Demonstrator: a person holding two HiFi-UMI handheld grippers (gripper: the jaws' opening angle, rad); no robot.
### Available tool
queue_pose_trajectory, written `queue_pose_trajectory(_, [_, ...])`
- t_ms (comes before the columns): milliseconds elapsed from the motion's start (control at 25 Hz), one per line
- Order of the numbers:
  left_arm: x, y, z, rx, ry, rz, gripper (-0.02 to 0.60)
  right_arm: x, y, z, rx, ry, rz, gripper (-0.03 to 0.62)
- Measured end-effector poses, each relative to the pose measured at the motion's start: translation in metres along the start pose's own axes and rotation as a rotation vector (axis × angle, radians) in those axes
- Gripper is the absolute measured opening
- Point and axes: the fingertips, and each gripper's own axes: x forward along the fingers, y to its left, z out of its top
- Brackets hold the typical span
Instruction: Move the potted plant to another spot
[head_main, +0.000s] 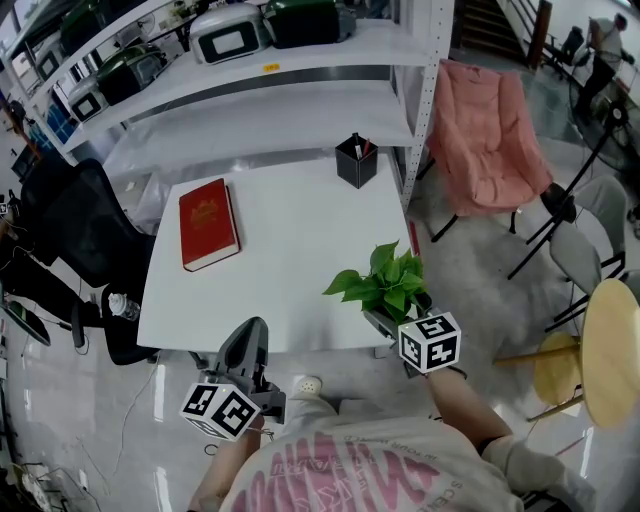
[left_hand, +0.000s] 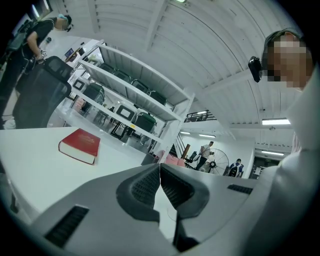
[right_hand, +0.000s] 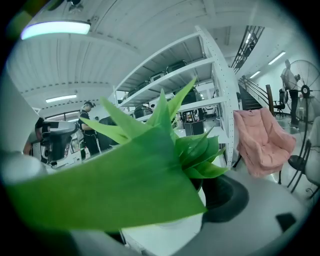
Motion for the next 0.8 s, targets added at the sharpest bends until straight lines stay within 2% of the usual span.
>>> queue_pose_trajectory(480, [0.003, -0.006, 0.007, -0.011, -0.001, -0.014, 0.025, -0.004, 0.006, 0.001, -0.046, 0.03, -0.003, 0.511])
queue_pose_trajectory(800, [-0.011, -0.008, -0.003, 0.0, -0.009, -0.01, 0.025, -0.01, 0.008, -0.012, -0.062, 0.014, -0.012, 0.512])
